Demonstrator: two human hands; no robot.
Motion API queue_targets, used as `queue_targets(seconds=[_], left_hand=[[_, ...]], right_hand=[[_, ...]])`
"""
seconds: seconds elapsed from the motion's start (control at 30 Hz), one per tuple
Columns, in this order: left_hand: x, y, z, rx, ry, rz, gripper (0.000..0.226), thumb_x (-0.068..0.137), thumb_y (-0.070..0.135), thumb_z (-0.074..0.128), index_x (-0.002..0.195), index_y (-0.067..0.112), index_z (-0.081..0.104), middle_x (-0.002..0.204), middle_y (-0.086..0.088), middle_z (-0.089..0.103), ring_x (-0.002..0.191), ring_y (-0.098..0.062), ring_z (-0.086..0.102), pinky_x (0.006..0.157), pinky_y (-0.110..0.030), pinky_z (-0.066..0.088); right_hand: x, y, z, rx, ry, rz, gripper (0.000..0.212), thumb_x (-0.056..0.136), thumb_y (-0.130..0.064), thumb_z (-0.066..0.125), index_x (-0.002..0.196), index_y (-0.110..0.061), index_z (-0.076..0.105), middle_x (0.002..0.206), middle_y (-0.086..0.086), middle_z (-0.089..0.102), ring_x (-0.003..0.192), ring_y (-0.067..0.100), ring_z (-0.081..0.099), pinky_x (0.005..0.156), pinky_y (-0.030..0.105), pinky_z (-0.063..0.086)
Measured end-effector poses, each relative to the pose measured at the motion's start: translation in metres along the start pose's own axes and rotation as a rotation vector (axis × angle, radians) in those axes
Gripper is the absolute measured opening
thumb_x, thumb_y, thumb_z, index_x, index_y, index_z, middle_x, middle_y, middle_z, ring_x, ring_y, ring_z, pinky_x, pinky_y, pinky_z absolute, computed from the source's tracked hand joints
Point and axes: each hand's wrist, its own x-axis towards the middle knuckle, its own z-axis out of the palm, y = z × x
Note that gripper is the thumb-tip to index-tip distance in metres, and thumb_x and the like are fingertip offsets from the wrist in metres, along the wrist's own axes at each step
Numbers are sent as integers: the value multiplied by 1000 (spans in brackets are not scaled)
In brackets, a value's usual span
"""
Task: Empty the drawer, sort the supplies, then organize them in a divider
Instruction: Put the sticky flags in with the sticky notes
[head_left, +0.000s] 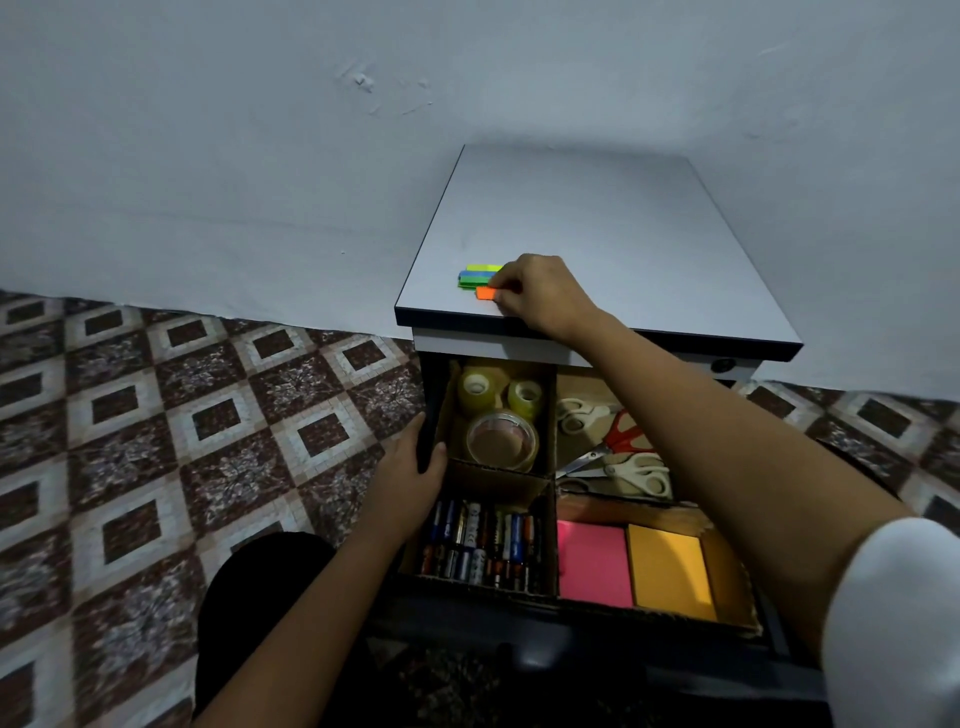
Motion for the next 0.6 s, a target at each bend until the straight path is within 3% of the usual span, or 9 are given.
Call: queue_targets(seconds=[0.2,0.33,0.43,0.53,0.6], left_hand=[[1,-1,-2,-14,-14,-10,56,97,38,44,147,22,27,147,-7,39,133,-23,40,107,-42,38],[0,0,-2,-15,-20,-5,54,97,36,44,146,20,29,144,-9,43,129,-25,43,104,-43,41],[-1,2,-2,-2,-15,3,53,97,35,44,146,19,29,144,-9,43,129,-25,43,103,-39,40],[-2,4,-1,19,2,-5,54,98,33,44,147,18,29,145,-11,41,131,-27,41,104,-37,36],[-2,5,-1,33,15,-8,54,98,33,44,147,17,28,146,-11,40,133,-27,39,105,-37,35]], right_hand=[[-27,-8,-10,305,100,178,25,89,-17,62,109,-4,68,109,10,67,93,13,56,70,12,36],[-65,-7,-17,577,90,338,22,88,-14,63,107,-5,68,92,5,65,79,8,56,67,16,44],[-101,-2,-17,753,99,454,17,88,-10,62,103,-6,69,79,-1,63,73,10,56,64,17,44],[-140,4,-10,870,57,561,10,89,-7,60,91,-10,69,73,4,62,66,19,52,53,22,41],[-164,8,-5,909,50,618,9,88,-5,60,90,-7,69,72,3,62,60,12,54,49,18,40]])
